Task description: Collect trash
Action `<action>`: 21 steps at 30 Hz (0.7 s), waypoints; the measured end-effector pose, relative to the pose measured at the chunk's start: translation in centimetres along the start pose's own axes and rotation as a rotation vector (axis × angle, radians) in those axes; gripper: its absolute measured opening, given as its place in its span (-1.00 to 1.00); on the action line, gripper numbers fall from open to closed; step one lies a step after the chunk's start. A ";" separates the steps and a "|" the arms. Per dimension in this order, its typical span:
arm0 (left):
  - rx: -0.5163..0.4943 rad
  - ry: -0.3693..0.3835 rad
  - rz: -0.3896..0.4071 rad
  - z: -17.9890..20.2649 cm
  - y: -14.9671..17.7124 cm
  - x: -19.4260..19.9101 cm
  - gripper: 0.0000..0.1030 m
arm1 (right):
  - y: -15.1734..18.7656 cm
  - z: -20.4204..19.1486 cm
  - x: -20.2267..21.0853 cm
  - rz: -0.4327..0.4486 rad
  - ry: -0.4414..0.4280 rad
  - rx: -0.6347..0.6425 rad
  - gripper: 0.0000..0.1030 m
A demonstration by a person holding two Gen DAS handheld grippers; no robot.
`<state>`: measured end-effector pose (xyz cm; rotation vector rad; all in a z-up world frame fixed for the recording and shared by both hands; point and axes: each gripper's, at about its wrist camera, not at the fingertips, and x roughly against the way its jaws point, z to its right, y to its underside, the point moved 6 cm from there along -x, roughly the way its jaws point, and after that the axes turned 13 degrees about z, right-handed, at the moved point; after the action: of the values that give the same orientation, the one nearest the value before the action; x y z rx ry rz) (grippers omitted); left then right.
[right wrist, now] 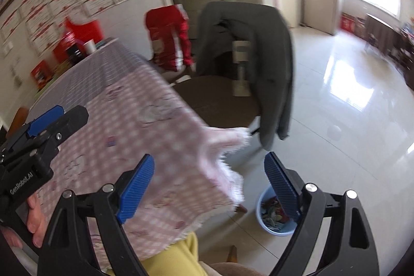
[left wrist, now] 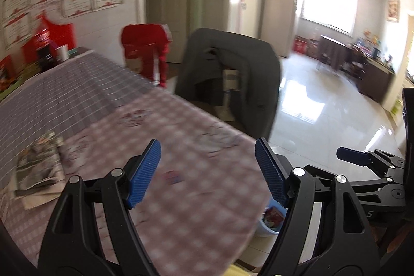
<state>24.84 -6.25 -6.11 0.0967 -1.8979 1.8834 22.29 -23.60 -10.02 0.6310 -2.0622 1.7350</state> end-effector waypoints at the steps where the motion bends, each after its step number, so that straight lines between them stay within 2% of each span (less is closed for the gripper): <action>1: 0.013 -0.024 -0.004 -1.1 0.1 0.3 0.45 | 0.0 -1.0 -0.1 -0.002 -0.018 0.014 0.66; 11: 0.189 -0.263 -0.068 -14.6 2.4 4.4 0.53 | 0.2 -12.0 -2.8 -0.057 -0.175 0.143 0.66; 16: 0.279 -0.386 -0.086 -20.1 4.1 6.6 0.57 | 0.9 -17.3 -4.3 -0.092 -0.241 0.208 0.66; 18: 0.320 -0.419 -0.107 -22.0 5.2 7.0 0.57 | 1.2 -18.7 -4.9 -0.104 -0.260 0.221 0.66; 21: 0.370 -0.425 -0.128 -23.7 6.2 6.9 0.57 | 1.6 -21.0 -5.8 -0.127 -0.292 0.241 0.66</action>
<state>22.84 18.76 -10.45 0.7719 -1.7090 2.2308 26.15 -2.10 -10.86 1.1229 -1.9545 1.9264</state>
